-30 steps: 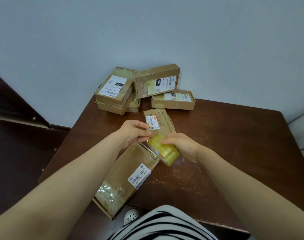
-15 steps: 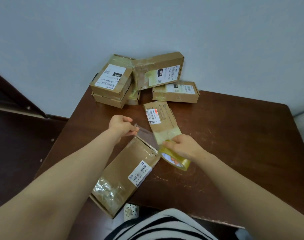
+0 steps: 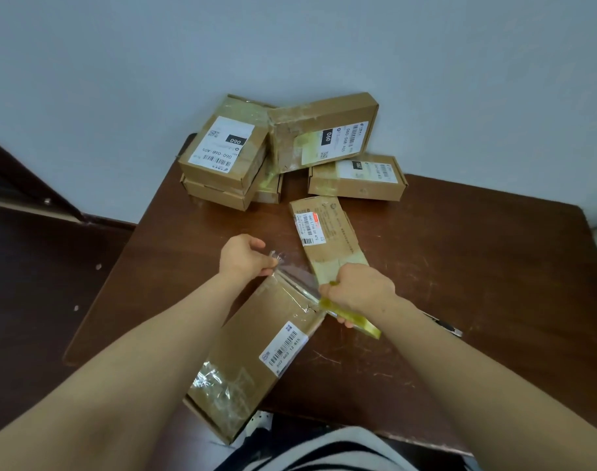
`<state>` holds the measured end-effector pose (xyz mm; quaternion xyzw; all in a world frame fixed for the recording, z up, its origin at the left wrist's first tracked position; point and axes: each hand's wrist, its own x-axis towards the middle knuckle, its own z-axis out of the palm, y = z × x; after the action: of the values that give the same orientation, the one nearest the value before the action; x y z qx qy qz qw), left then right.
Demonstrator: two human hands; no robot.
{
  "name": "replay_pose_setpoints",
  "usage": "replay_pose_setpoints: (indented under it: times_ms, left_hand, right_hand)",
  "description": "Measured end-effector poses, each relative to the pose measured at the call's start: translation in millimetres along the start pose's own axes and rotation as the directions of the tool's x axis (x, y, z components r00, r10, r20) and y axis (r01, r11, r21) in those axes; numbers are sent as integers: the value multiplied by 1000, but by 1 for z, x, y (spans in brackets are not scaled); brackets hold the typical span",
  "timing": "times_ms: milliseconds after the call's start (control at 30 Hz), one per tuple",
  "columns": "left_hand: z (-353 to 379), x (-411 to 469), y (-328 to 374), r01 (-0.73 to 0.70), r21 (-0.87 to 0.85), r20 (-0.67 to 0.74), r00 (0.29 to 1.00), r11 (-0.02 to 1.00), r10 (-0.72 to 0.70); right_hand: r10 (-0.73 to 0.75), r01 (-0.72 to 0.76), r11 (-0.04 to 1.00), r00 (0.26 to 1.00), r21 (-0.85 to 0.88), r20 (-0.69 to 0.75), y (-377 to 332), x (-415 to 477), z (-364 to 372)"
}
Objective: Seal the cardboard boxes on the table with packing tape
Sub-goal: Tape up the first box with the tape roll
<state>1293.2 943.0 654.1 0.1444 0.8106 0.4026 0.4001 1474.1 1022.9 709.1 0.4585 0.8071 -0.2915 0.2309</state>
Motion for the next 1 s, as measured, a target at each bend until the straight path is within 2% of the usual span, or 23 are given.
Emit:
replay_pose_setpoints:
  times_ms: [200,467,667,767,933,1000]
  left_hand:
    - [0,2,-7,-44,36,7,999,998,44]
    - [-1,-4,-9,-190,286,5,980,939,197]
    - [2,-1,-14,-89,203,-16,995,975,95]
    - [5,2,-17,-63,171,21,998,983,61]
    - [21,3,-20,-131,260,112,988,957,104]
    - [26,4,-25,-158,366,132,984,917,118]
  right_hand:
    - [38,-38,998,999,-40,1,-5,3,6]
    - [55,-55,996,998,-76,-9,-11,5,9]
    - [59,-61,993,998,-99,-25,-14,3,10]
    - [61,-63,994,998,-89,-25,-16,2,11]
    - [79,-81,995,996,-62,-31,-17,0,12]
    - [81,-84,994,996,-72,-44,-17,0,12]
